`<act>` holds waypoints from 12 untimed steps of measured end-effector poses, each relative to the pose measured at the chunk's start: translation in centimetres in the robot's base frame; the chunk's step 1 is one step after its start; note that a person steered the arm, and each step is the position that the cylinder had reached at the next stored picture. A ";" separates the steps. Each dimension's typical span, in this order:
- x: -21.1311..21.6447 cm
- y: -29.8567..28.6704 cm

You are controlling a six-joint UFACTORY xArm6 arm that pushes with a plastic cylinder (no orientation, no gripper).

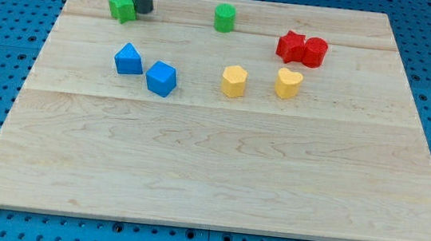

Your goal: Move the blue cube to the top right

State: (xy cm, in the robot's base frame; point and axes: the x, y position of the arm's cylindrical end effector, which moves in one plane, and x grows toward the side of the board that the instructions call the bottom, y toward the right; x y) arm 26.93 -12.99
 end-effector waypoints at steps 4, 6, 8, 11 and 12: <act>15.6 2.0; 12.2 12.3; 5.7 14.9; 1.4 10.8; 0.7 15.9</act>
State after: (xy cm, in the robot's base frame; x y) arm 27.66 2.86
